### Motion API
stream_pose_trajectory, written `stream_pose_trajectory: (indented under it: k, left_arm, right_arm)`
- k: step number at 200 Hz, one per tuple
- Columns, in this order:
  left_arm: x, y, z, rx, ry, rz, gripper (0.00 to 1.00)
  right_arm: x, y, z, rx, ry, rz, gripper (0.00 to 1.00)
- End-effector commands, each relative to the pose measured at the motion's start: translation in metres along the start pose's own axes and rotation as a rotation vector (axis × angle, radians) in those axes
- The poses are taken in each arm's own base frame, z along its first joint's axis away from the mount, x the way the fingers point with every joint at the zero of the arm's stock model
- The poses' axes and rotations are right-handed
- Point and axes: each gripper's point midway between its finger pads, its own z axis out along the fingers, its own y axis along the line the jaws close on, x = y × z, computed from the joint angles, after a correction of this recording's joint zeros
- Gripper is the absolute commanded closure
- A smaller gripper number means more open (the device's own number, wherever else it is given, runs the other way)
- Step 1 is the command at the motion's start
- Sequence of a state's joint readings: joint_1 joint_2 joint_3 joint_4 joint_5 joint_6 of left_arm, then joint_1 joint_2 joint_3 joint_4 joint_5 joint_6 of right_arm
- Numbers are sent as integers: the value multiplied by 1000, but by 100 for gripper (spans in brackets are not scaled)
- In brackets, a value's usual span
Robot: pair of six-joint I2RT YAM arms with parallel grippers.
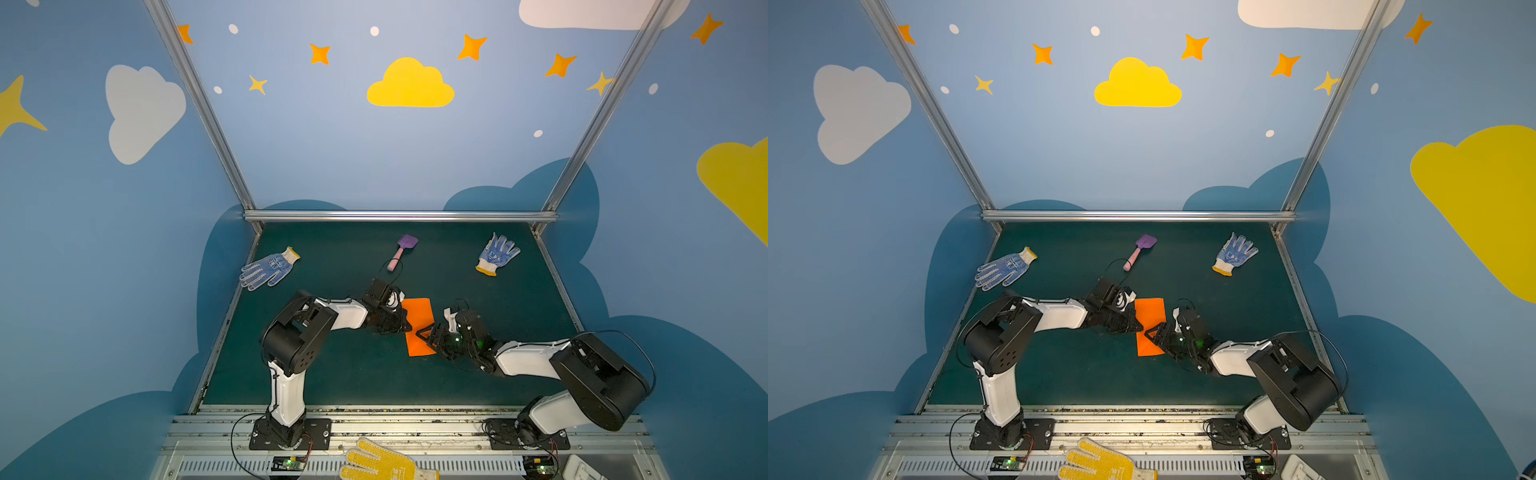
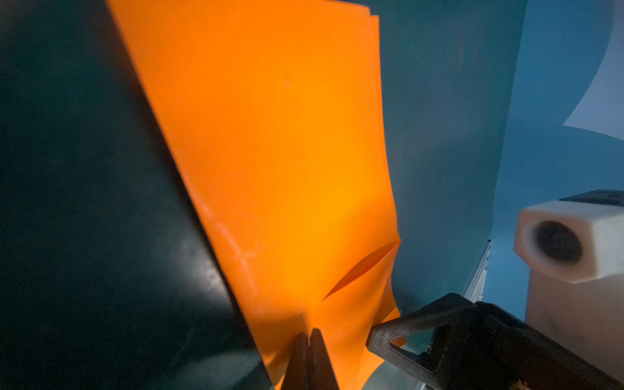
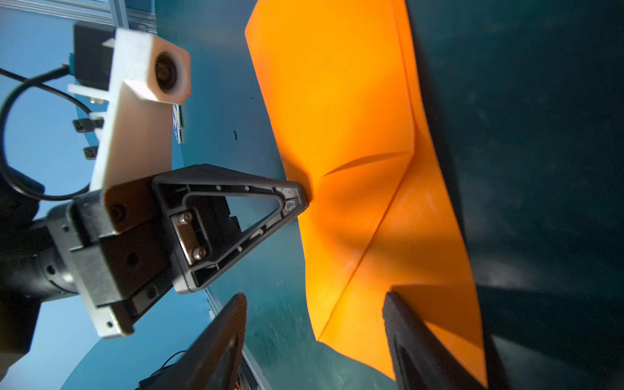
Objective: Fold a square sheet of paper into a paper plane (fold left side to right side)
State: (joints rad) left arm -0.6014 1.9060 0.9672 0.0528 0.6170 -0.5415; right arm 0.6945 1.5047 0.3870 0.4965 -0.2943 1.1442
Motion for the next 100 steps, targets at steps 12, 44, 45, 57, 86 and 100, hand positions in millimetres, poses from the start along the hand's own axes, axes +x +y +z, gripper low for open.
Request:
stream_pose_trajectory:
  k: [12, 44, 45, 57, 86, 100]
  left_arm:
    - [2, 1, -19, -37, -37, -50, 58]
    - [1, -1, -36, -28, -120, -94, 39]
    - [2, -1, -36, -28, -121, -96, 39]
    - [5, 1, -40, -20, -135, -118, 37]
    - [13, 0, -38, 22, -136, -160, 35]
    - [14, 0, -35, 41, -131, -160, 34]
  right_arm:
    - [44, -112, -20, 410, 105, 93, 33]
    - [44, -111, -21, 415, 105, 92, 33]
    - [44, -111, -21, 415, 105, 92, 33]
    - [44, -111, -20, 412, 108, 94, 33]
    - [45, -111, -18, 409, 112, 99, 34]
    - [45, -110, -16, 401, 115, 101, 34]
